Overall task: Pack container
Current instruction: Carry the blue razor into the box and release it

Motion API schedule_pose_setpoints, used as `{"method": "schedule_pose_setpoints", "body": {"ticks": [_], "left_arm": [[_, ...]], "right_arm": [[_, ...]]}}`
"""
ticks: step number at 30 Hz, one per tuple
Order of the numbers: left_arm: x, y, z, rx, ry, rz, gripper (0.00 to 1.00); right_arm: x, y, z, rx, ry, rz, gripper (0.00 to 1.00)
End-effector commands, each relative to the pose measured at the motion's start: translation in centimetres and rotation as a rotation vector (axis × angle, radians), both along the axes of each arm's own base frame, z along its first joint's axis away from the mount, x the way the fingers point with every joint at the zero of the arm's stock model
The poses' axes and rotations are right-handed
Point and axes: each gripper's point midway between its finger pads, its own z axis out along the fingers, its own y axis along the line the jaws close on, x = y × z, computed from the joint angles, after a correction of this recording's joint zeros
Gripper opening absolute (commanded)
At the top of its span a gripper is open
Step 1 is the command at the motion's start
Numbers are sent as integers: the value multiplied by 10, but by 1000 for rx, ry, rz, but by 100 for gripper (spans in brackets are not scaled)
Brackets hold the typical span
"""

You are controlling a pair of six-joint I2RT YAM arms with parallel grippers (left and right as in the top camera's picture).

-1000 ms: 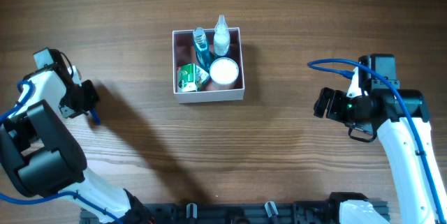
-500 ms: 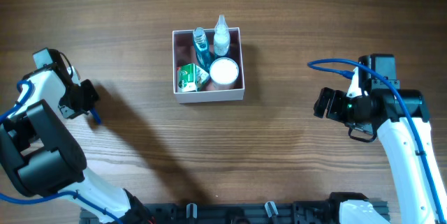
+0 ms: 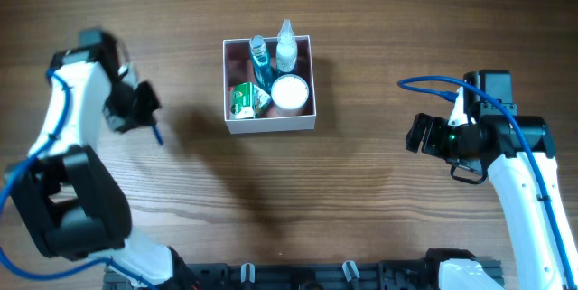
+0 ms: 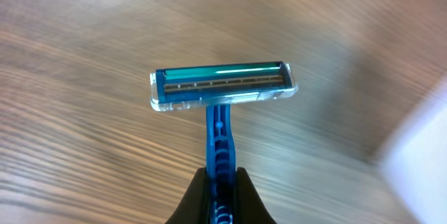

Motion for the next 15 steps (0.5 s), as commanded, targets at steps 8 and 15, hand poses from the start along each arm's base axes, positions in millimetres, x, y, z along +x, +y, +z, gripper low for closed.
{"method": "schedule_pose_setpoints", "body": {"ticks": [8, 15], "left_arm": [[61, -152, 100, -56, -358, -277, 4], [70, -186, 79, -75, -348, -320, 4]], "right_arm": [[0, 2, -1, 8, 2, 21, 100], [0, 2, -2, 8, 4, 21, 100]]}}
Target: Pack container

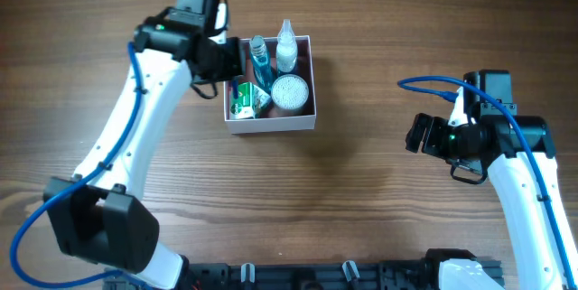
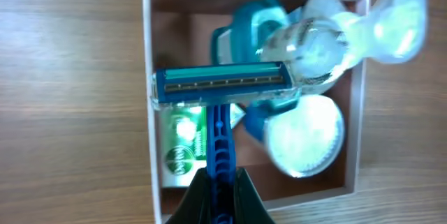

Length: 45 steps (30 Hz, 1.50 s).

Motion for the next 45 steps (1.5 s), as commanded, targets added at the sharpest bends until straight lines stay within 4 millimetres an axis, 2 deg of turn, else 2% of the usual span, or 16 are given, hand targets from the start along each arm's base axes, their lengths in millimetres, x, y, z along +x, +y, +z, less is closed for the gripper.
{"method": "schedule_pose_setpoints", "body": {"ticks": [1, 5, 12, 14, 15, 16, 20, 28, 32, 36, 38, 40, 45], "left_arm": [[6, -8, -19, -8, 43, 16, 4], [8, -6, -40, 6, 93, 22, 4], [15, -2, -58, 43, 111, 30, 4], [15, -2, -58, 43, 112, 31, 13], [15, -2, -58, 43, 112, 31, 24], [15, -2, -58, 43, 112, 31, 30], [14, -2, -58, 43, 113, 31, 49], [12, -1, -56, 48, 113, 17, 63], [12, 3, -39, 48, 71, 18, 67], [23, 24, -13, 59, -22, 73, 77], [28, 39, -4, 52, -52, 112, 86], [32, 55, -1, 51, -61, 150, 100], [46, 113, 3, 47, -96, 290, 100]], "right_arm": [[0, 2, -2, 8, 4, 21, 100], [-1, 3, -1, 8, 4, 22, 100], [-1, 2, -2, 8, 5, 22, 100], [-1, 2, -2, 8, 6, 22, 100], [-1, 2, -2, 8, 7, 22, 100], [-1, 2, -2, 8, 6, 22, 100], [-1, 2, -2, 8, 6, 22, 100], [2, 3, -1, 11, -8, 22, 100], [19, 9, 6, 41, -83, 36, 100], [47, 14, 26, 40, -207, 74, 100], [64, 20, 41, 31, -284, 112, 100], [78, 25, 52, 15, -344, 155, 100], [119, 36, 70, -64, -447, 299, 100]]}}
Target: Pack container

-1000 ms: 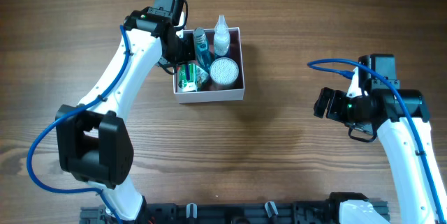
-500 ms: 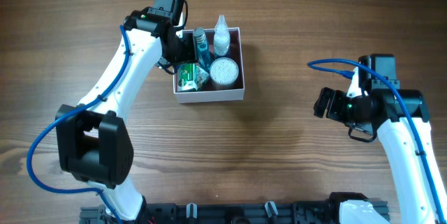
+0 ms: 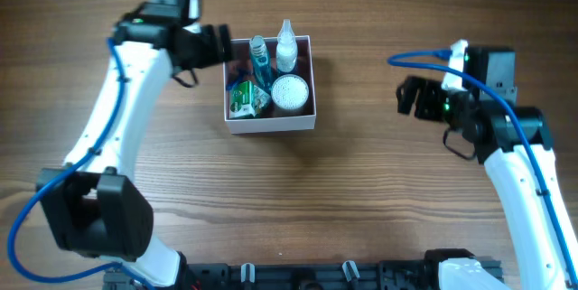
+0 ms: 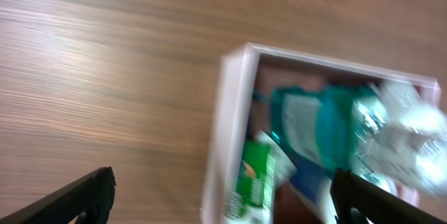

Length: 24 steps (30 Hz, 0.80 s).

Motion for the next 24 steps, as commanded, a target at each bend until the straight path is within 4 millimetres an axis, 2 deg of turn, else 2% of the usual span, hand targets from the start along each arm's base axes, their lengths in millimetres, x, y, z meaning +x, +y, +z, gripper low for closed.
{"method": "schedule_pose_setpoints", "body": {"ticks": [1, 6, 12, 16, 18, 21, 24], "left_arm": [[13, 53, 12, 17, -58, 122, 100], [16, 88, 15, 9, -78, 201, 100], [14, 98, 14, 15, -76, 215, 100], [6, 94, 21, 9, -71, 191, 100], [2, 93, 32, 9, -89, 190, 100], [-10, 89, 56, 13, -136, 179, 100], [-27, 80, 81, 31, -198, 124, 100]], "right_arm": [[32, 10, 12, -97, -66, 130, 100], [57, 13, 7, -97, -100, 125, 100], [71, 12, 15, -141, -169, 163, 100], [55, 11, 13, -121, -117, 140, 100], [45, 8, 20, -110, -110, 107, 100], [30, -1, 41, -109, -149, 35, 100], [6, -7, 74, -103, -239, -9, 100]]}}
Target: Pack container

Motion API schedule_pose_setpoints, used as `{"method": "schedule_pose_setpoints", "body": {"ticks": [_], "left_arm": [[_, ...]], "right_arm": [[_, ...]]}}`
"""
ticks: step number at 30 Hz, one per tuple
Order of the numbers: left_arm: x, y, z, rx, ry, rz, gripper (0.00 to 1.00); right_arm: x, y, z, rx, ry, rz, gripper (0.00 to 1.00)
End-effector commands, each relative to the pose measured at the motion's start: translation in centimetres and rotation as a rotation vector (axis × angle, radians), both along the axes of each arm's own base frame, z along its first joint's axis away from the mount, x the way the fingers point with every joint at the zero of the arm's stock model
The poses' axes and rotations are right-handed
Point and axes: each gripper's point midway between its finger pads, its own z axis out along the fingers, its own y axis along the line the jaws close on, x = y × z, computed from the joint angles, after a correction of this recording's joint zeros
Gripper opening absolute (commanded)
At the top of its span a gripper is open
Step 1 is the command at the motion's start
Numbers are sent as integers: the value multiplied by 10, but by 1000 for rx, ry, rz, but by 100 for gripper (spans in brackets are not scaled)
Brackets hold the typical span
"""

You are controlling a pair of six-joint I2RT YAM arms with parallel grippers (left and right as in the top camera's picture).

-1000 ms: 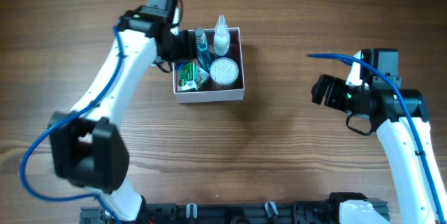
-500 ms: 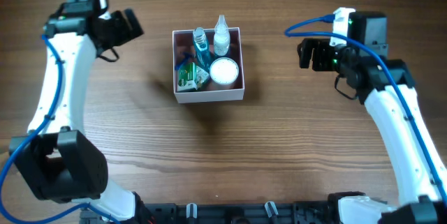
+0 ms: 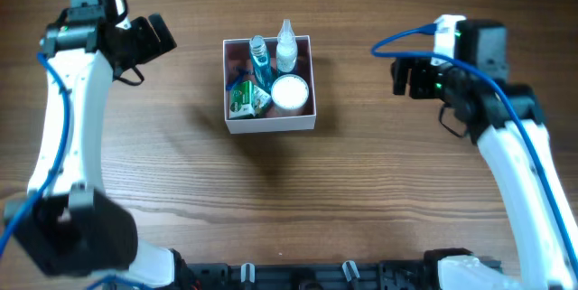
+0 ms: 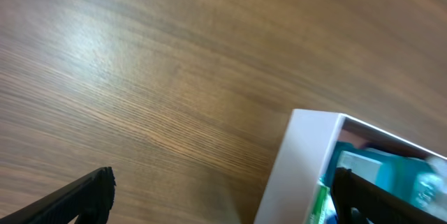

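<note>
The white box (image 3: 269, 123) stands at the table's middle back and holds a blue bottle (image 3: 259, 53), a clear bottle (image 3: 286, 44), a white round jar (image 3: 290, 92) and a green packet (image 3: 244, 100). A bit of blue razor (image 3: 237, 80) shows by the box's left wall. My left gripper (image 3: 155, 37) hangs open and empty left of the box; in the left wrist view its fingers (image 4: 84, 196) stand wide apart over bare wood, with the box corner (image 4: 300, 154) at the right. My right gripper (image 3: 403, 79) hovers right of the box, its jaws unclear.
The wooden table (image 3: 361, 200) lies bare around the box. A blue cable (image 3: 397, 39) loops off the right arm. A dark rail (image 3: 298, 276) runs along the near edge.
My left gripper, still open, has drawn back to the left from the box's left wall. The right gripper has shifted slightly up and left.
My left gripper first held a blue razor over the table at the left, then over the box. It was then open beside the box's left wall without the razor, and now stands farther left. The right arm rose from lower right to beside the box's level.
</note>
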Motion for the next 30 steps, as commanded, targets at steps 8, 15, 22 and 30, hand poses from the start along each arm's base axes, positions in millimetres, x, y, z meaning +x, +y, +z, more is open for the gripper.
{"method": "schedule_pose_setpoints", "body": {"ticks": [8, 15, 22, 30], "left_arm": [[-98, -49, 81, 67, -291, -193, 100], [-189, -60, 74, 72, -459, -227, 100], [-226, -58, 77, 84, -593, -219, 100], [-228, -58, 77, 84, -590, -220, 100]], "right_arm": [[-91, -16, 69, 39, -237, -96, 100], [-145, -20, 20, 73, -192, -131, 100], [-163, -22, 9, 134, -201, -193, 100], [-165, -19, 6, 146, -179, -179, 100]]}}
